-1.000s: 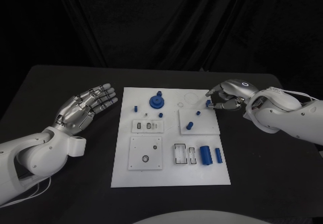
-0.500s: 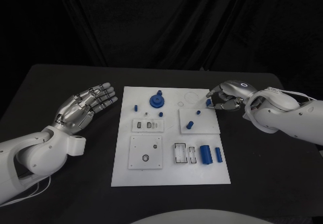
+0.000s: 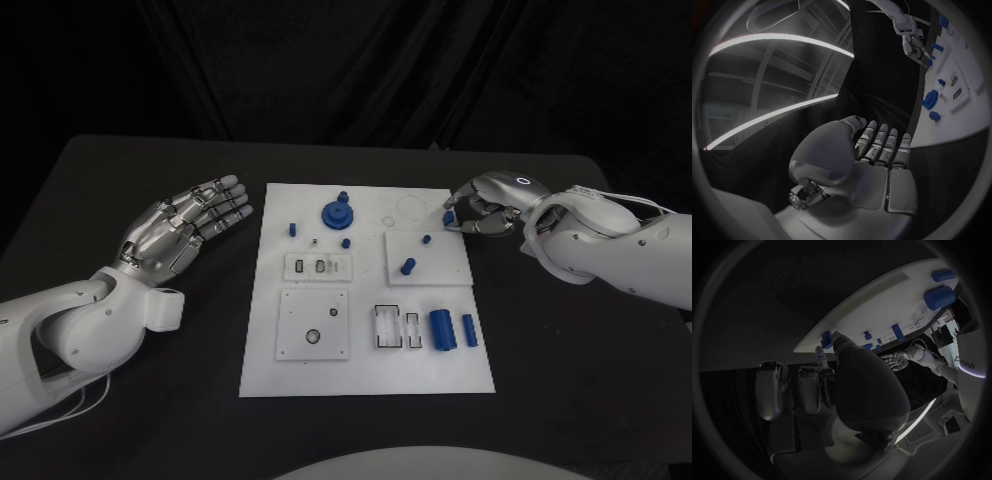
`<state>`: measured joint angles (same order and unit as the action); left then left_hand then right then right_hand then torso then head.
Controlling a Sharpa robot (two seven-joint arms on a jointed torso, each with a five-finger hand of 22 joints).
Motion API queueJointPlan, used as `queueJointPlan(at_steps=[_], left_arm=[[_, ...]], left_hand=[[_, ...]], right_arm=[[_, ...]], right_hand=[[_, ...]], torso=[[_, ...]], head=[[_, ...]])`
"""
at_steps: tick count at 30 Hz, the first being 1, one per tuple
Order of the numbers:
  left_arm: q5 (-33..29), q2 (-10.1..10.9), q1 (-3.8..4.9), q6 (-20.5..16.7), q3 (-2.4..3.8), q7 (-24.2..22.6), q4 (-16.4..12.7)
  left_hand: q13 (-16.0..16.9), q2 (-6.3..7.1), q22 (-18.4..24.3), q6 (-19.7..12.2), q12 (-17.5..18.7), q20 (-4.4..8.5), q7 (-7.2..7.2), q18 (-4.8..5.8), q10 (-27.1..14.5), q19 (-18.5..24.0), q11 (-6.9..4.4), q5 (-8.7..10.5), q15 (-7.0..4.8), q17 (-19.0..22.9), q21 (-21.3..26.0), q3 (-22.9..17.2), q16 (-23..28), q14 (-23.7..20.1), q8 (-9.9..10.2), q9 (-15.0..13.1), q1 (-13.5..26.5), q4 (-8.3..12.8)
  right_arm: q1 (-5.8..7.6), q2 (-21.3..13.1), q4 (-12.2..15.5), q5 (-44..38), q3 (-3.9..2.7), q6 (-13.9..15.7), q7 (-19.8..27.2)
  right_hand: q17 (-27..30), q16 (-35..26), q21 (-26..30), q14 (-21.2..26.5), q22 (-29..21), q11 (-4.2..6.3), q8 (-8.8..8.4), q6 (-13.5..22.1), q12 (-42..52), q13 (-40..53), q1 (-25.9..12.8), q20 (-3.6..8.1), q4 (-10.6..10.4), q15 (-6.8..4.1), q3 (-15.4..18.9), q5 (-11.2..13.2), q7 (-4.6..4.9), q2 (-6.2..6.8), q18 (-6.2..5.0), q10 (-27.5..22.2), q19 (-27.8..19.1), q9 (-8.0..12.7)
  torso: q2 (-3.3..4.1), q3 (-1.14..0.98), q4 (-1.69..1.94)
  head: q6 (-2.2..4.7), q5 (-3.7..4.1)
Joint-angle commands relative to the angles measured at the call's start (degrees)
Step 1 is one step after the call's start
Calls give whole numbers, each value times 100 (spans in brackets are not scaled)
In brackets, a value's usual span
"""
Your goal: Assemble the parts on the task board
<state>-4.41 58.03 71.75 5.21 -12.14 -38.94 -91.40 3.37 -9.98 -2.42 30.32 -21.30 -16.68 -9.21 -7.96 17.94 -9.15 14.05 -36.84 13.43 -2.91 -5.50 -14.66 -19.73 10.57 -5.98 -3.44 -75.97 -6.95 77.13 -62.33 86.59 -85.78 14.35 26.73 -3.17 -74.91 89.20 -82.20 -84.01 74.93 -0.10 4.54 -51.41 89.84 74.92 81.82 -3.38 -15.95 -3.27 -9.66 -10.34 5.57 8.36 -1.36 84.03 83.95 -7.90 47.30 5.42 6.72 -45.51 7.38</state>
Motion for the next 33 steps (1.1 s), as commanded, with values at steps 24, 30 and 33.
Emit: queueJointPlan(at_steps=[24,30,33], left_arm=[[-4,-2,-5,161,4,-795,6],[-4,-4,-6,166,4,-779,11],[-4,-5,-7,170,4,-770,12]], left_hand=[[9,-4,-4,58,-35,-11,-303,120,39,-30,25,15,51,-10,-30,-42,-27,-6,-38,-8,64,4],[9,-4,-4,58,-35,-11,-303,120,39,-30,25,15,51,-10,-30,-42,-27,-6,-38,-8,64,4],[8,-2,-4,59,-36,-11,-306,122,40,-28,28,16,53,-9,-29,-47,-24,-9,-39,-8,68,3]], right_arm=[[-19,83,-62,-5,-3,-74,-238],[-20,101,-76,-5,-3,-38,-228],[-19,111,-83,-5,-4,32,-212]], right_hand=[[-1283,-140,173,-519,969,-20,299,-534,16,1508,147,21,18,2,25,-123,-2,-84,-133,597,16,-213],[-1275,-149,185,-517,965,-16,331,-577,16,1508,138,24,8,-2,26,-168,-10,-106,-135,597,15,-243],[-1276,-148,187,-518,966,-10,349,-598,16,1508,135,28,3,-6,23,-221,-19,-124,-135,597,17,-262]], torso=[[-1,1,-2],[2,0,0],[1,1,5]], head=[[-62,-11],[-72,-9],[-76,2]])
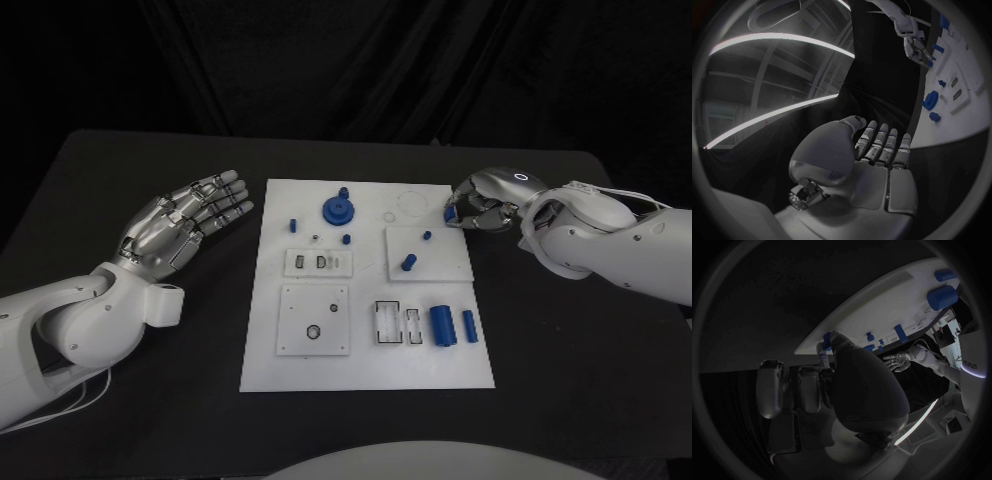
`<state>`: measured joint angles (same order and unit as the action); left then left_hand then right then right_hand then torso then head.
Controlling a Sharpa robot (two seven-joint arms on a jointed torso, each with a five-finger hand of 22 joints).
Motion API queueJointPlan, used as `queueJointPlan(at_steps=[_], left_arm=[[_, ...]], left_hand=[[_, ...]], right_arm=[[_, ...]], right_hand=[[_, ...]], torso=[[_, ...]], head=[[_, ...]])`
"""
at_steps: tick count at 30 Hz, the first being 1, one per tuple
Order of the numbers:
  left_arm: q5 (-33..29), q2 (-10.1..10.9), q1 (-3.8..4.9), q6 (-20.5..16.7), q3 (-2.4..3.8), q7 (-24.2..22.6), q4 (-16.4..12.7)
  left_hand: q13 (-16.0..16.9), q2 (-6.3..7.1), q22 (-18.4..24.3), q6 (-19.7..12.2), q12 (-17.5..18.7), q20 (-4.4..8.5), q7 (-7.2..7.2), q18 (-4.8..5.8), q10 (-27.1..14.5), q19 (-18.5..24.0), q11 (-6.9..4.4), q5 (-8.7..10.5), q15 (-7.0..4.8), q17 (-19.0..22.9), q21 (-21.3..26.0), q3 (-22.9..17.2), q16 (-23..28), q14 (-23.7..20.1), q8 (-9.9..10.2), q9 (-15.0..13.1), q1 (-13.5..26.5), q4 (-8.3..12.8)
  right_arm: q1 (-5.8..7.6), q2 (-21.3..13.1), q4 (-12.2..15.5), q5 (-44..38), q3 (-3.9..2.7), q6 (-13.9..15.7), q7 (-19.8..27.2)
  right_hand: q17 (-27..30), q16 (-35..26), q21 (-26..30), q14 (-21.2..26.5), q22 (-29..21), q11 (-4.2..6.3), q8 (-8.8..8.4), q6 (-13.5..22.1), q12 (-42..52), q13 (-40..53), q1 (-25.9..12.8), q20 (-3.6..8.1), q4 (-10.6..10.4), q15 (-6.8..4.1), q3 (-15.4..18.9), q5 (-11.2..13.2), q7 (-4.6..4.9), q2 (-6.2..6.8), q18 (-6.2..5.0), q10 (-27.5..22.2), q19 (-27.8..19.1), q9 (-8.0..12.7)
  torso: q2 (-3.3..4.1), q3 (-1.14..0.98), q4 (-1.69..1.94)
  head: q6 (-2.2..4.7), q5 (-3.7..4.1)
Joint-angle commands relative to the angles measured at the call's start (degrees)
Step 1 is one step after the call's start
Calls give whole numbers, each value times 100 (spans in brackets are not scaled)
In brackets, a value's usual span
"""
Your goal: Assemble the parts on the task board
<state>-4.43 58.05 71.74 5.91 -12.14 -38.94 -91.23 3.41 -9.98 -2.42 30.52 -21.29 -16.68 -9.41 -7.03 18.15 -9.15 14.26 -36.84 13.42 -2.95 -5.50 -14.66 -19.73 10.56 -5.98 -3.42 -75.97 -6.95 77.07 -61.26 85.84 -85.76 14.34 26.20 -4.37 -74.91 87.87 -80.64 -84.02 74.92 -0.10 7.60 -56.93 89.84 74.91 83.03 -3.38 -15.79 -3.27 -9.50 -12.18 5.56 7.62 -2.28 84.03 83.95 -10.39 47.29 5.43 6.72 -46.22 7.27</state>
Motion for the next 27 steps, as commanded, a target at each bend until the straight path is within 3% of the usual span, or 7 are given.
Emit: queueJointPlan(at_steps=[1,4,6,9,14,20,27], left_arm=[[-2,-6,-6,100,4,-768,-4],[-2,-5,-6,101,4,-764,-3],[-2,-5,-6,103,4,-760,0],[-2,1,-7,104,4,-751,1],[-2,12,-7,98,4,-741,4],[-2,10,-7,95,4,-730,11],[-2,-36,-8,111,4,-718,35]], left_hand=[[5,-3,-4,39,-37,-11,-286,29,20,-28,8,16,53,-5,-29,-47,-24,-9,-39,-10,69,3],[5,-3,-4,39,-37,-11,-286,29,20,-28,8,16,53,-5,-29,-47,-24,-9,-39,-10,69,3],[5,-3,-4,39,-37,-11,-286,29,20,-28,8,16,53,-5,-29,-47,-24,-9,-39,-10,69,3],[5,-3,-4,39,-37,-11,-286,29,20,-28,8,16,53,-5,-29,-47,-24,-9,-39,-10,69,3],[6,-1,-4,47,-45,-11,-290,32,27,-30,10,18,55,-6,-30,-52,-33,-6,-41,-10,73,3],[6,-1,-4,47,-45,-11,-290,32,27,-30,10,18,55,-6,-30,-52,-33,-6,-41,-10,73,3],[6,-1,-4,47,-45,-11,-290,32,27,-30,10,18,55,-6,-30,-52,-33,-6,-41,-10,73,3]], right_arm=[[-13,6,-8,-7,-3,117,-87],[-12,0,6,-7,-5,237,-62],[-11,-17,38,-7,-8,341,-40],[-6,-70,153,-7,-15,542,13],[82,-172,468,-7,-26,777,80],[299,-253,1127,-51,-31,893,67],[378,61,1706,-390,-33,654,41]], right_hand=[[-1274,-18,34,-517,968,-2,57,-59,16,1509,18,34,-12,-11,1,-125,-23,-66,-43,597,20,-33],[-1275,-18,40,-518,968,2,70,-72,16,1509,23,38,-10,-16,-5,-218,-28,-77,-43,597,21,-51],[-1279,-15,42,-521,974,16,129,-150,16,1509,65,54,18,-27,-34,-526,-44,-88,-42,597,31,-114],[-1287,-8,39,-524,981,15,178,-224,16,1509,94,57,38,-32,-56,-690,-59,-91,-39,597,41,-161],[-1317,20,3,-537,1013,3,326,-434,16,1509,160,55,90,-27,-132,-1296,-102,-93,-26,597,77,-313],[-1318,20,-2,-538,1019,-9,355,-465,16,1509,173,55,107,-22,-151,-1390,-104,-82,-24,597,84,-358],[-1324,26,1,-540,1020,-17,375,-488,16,1509,156,50,105,-15,-152,-1418,-99,-76,-24,597,85,-385]], torso=[[2,-1,6],[0,-1,5],[1,0,5],[2,1,2],[-1,0,-2],[2,-4,-2],[-4,3,-25]], head=[[-6,11],[-13,1],[-18,-4],[-18,-3],[-25,-21],[-41,-31],[-53,-49]])
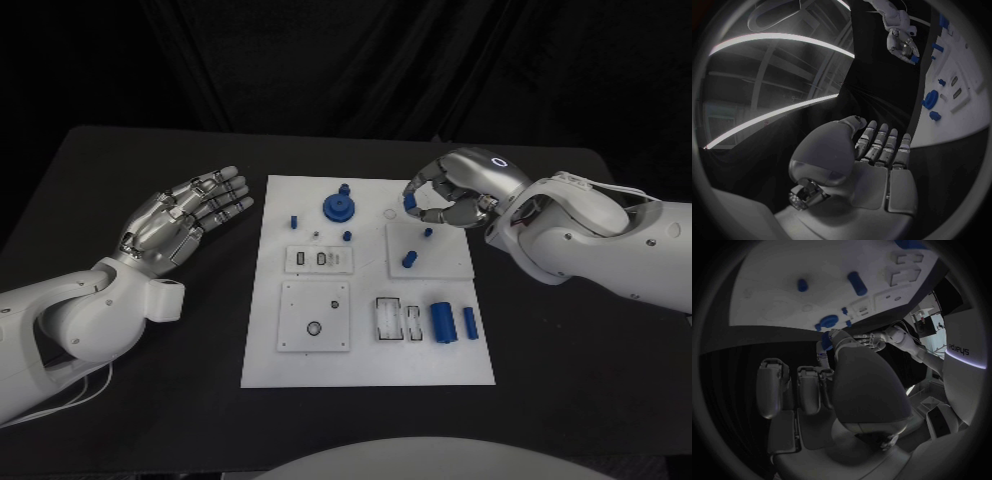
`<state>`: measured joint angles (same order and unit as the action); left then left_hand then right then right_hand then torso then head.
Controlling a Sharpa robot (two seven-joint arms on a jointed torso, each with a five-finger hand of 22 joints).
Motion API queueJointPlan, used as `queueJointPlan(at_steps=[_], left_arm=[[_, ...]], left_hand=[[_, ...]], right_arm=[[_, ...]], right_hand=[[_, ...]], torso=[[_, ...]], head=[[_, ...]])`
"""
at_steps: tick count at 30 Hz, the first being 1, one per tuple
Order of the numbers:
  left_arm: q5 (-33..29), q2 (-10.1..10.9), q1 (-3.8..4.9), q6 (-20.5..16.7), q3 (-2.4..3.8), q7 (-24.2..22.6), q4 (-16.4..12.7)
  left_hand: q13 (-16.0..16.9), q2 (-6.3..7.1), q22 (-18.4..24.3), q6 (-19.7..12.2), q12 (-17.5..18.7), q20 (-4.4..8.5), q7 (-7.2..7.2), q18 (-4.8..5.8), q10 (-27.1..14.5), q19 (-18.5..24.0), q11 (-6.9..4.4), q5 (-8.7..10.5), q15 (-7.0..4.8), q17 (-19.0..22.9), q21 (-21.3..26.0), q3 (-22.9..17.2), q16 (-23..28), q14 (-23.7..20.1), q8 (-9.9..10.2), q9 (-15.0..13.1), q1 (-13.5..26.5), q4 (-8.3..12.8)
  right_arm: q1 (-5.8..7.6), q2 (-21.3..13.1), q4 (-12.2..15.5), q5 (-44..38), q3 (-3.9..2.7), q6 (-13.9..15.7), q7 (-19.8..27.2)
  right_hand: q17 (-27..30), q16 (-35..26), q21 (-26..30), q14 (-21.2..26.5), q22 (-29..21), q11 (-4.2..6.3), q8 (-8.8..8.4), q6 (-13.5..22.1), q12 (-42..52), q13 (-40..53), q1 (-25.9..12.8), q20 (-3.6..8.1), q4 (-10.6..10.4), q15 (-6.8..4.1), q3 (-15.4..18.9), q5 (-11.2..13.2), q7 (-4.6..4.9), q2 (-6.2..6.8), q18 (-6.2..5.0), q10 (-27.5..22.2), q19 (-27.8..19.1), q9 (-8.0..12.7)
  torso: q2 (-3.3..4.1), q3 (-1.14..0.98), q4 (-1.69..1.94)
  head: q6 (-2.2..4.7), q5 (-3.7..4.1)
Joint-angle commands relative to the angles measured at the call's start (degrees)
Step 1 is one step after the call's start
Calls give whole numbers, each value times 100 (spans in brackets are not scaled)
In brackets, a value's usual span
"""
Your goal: Assemble the parts on the task board
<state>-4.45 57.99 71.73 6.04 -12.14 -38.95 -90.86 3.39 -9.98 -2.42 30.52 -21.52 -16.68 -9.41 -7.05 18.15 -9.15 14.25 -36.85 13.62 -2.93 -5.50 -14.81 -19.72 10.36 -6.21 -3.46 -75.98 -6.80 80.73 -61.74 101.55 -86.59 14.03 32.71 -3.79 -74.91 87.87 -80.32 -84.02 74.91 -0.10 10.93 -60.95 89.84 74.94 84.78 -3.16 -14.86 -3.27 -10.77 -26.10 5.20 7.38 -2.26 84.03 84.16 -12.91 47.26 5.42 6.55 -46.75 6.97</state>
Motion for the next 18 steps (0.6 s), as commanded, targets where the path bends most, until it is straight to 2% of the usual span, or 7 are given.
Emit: queueJointPlan(at_steps=[1,8,14,18], left_arm=[[-1,-37,-6,103,4,-716,-4],[-1,-39,-6,101,4,-699,-32],[-1,-34,-6,93,4,-728,-55],[-1,-29,-6,111,4,-784,-82]], left_hand=[[7,1,-4,53,-22,-10,-293,37,28,-30,10,20,36,-7,-31,-43,-31,11,-21,-8,78,-12],[7,1,-4,58,-23,-10,-295,38,29,-29,10,20,37,-6,-30,-46,-30,10,-23,-8,80,-13],[7,1,-4,67,-26,-10,-296,39,32,-33,10,20,37,-7,-32,-50,-36,11,-25,-9,83,-13],[12,-7,-9,110,-56,-8,-291,41,64,-53,1,9,37,-11,-45,-74,-67,29,-40,-15,92,-15]], right_arm=[[11,176,170,-360,-2,-46,-28],[-95,679,174,-621,-2,-440,-236],[-231,1067,-76,-674,-4,-702,-478],[-318,1295,-253,-764,-6,-760,-643]], right_hand=[[-1328,31,-32,-541,1022,-18,44,-86,16,1506,-30,28,7,-14,-23,-20,-62,-51,-25,597,65,-138],[-1425,128,-116,-573,1070,-27,41,-58,16,1506,-129,22,-28,-7,5,39,-55,-39,-3,597,117,-176],[-1453,157,-130,-582,1079,-22,51,-68,16,1506,-131,21,-14,-7,2,50,-65,-40,0,597,126,-195],[-1509,213,-323,-598,1184,-5,69,-67,16,1506,-130,33,60,-22,-5,103,-81,-49,49,597,239,-263]], torso=[[0,4,-2],[-2,5,1],[6,7,45],[0,15,50]], head=[[3,-13],[21,-30],[32,-33],[14,-33]])
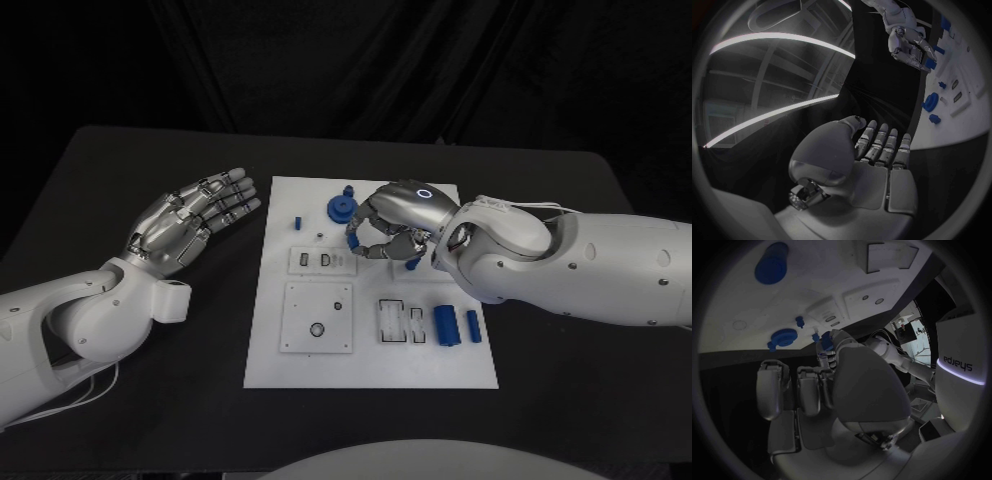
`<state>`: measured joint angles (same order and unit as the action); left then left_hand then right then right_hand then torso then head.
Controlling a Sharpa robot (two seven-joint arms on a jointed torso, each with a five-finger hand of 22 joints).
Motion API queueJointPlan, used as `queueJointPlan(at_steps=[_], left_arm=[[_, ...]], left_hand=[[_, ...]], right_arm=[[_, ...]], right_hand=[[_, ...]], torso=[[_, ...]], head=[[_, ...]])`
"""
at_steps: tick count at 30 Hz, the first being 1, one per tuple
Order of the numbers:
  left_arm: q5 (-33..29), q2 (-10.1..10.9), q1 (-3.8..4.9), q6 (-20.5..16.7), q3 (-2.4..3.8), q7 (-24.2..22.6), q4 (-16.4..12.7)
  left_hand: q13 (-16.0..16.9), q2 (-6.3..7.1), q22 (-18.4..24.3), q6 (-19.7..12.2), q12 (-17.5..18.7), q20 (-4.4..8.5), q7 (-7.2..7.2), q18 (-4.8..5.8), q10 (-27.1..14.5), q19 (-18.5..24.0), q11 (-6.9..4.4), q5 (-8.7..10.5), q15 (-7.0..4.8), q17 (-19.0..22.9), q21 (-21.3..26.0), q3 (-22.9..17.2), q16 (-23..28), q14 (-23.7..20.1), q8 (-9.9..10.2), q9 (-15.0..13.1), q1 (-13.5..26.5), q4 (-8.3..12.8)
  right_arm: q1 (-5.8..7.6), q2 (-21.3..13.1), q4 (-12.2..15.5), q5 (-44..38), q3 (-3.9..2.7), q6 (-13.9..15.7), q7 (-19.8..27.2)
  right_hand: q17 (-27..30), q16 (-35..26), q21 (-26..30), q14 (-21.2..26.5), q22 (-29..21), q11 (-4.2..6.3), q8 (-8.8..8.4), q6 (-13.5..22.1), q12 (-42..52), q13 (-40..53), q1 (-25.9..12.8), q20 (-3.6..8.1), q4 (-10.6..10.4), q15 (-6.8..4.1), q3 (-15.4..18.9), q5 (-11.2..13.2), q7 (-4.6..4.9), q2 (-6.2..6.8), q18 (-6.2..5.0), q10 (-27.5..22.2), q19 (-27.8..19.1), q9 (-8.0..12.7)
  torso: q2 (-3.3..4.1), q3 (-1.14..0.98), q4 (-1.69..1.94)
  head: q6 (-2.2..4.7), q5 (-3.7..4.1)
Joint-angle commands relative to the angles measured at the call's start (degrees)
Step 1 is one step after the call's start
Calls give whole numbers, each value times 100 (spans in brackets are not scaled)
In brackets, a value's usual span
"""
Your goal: Assemble the parts on the task board
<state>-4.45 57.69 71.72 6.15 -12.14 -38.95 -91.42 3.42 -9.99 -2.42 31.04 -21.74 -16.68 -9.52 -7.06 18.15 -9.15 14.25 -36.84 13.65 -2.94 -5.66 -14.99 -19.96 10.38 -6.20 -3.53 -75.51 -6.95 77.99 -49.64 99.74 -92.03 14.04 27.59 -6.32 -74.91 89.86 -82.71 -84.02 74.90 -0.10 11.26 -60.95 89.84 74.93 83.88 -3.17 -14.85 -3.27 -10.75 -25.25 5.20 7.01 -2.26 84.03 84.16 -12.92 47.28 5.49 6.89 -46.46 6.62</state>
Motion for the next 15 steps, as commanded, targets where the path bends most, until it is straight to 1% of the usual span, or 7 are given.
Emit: queueJointPlan(at_steps=[1,6,7,11,13,15], left_arm=[[0,0,-6,105,4,-792,-31],[0,-9,-6,114,4,-797,-29],[0,-10,-6,115,4,-796,-27],[0,-9,-6,117,4,-785,-20],[0,-4,-7,117,4,-776,-18],[0,-1,-7,119,4,-770,-17]], left_hand=[[9,-6,-9,58,-34,-8,-279,42,64,-53,1,9,34,-11,-29,-57,-44,26,-40,-7,45,0],[9,-6,-9,58,-34,-8,-279,42,64,-53,1,9,34,-11,-29,-57,-44,26,-40,-7,45,0],[9,-6,-9,58,-34,-8,-279,42,64,-53,1,9,34,-11,-29,-57,-44,26,-40,-7,45,0],[10,-8,-9,71,-39,-7,-276,42,73,-53,1,2,34,-11,-29,-69,-47,30,-46,-9,50,1],[9,-7,-9,63,-38,-7,-277,43,72,-52,1,1,34,-10,-29,-71,-46,29,-44,-8,51,1],[9,-7,-9,63,-38,-7,-277,43,72,-52,1,1,34,-10,-29,-71,-46,29,-44,-8,51,1]], right_arm=[[-61,134,-106,-259,-6,-270,-441],[-103,261,-199,-340,-7,-394,-616],[-110,280,-215,-350,-7,-421,-647],[-139,340,-267,-375,-8,-506,-742],[-153,368,-291,-382,-8,-533,-780],[-161,387,-311,-386,-8,-545,-802]], right_hand=[[-1509,14,-143,-598,1215,-4,36,-60,16,1507,-48,35,73,-25,-7,19,-80,-12,65,597,272,-278],[-1509,14,-187,-598,1240,-6,30,-41,16,1507,-76,37,89,-25,2,44,-77,-7,76,597,297,-301],[-1509,14,-187,-598,1241,-6,29,-37,16,1507,-80,38,94,-25,2,52,-76,-7,76,597,298,-306],[-1509,14,-195,-598,1246,-7,23,-26,16,1507,-91,38,102,-24,4,83,-73,-9,77,597,302,-315],[-1509,14,-192,-598,1245,-9,20,-18,16,1507,-103,38,107,-24,6,109,-72,-13,76,597,301,-323],[-1509,14,-197,-598,1248,-10,18,-14,16,1507,-105,38,108,-23,6,115,-71,-13,78,597,304,-325]], torso=[[-2,10,21],[3,7,15],[1,5,7],[-2,3,0],[4,-5,-8],[7,-8,-11]], head=[[-18,6],[-20,-3],[-20,-16],[-30,-48],[-35,-56],[-34,-58]])
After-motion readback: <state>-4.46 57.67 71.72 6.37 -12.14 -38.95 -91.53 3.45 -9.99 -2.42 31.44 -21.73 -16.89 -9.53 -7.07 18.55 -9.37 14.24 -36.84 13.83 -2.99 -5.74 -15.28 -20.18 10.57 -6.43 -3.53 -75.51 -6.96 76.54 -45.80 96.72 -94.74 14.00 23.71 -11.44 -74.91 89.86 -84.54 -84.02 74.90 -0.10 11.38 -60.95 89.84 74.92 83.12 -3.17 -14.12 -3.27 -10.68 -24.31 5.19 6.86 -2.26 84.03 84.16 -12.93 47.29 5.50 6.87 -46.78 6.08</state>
